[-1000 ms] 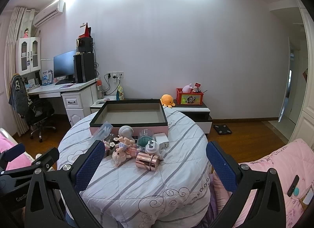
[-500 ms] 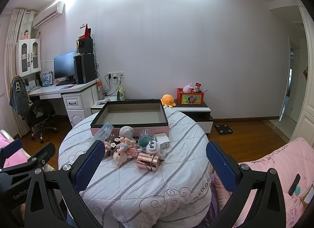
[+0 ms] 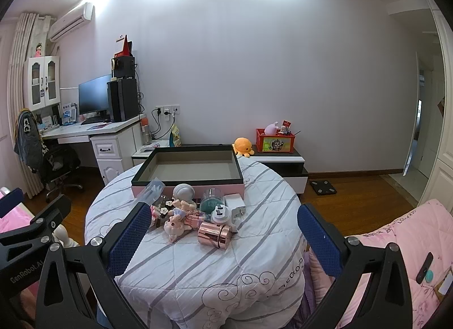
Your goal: Organize rigid objects
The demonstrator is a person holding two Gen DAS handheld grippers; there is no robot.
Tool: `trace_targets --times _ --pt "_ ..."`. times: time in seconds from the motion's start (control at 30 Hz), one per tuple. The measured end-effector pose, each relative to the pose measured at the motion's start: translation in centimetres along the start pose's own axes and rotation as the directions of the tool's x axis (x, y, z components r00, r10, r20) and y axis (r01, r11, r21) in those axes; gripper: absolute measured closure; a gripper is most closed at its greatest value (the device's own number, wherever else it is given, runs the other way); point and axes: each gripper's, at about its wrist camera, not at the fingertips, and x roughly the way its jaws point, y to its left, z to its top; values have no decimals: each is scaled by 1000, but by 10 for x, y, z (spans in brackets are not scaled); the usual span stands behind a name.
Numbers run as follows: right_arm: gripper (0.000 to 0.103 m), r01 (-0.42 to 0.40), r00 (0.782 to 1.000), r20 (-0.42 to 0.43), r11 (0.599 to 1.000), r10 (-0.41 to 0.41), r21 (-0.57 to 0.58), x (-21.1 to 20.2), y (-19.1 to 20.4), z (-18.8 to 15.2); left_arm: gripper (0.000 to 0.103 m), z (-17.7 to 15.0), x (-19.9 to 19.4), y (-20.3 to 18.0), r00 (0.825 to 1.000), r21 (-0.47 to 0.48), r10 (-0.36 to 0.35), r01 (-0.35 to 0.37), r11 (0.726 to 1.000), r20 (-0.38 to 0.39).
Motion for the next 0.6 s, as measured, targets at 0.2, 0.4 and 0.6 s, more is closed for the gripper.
trace_targets --times 0.2,0.4,0.6 --pt "0 2 1000 -7 1000 -2 1 9 -3 15 0 17 7 2 1000 -16 -1 2 1000 0" --pt "0 -7 999 -35 1000 7 3 27 -6 26 0 30 18 -2 1000 -17 4 -5 1000 -7" --pt "0 -15 998 -58 1000 15 16 43 -14 34 0 38 32 -11 999 -9 21 -21 1000 -28"
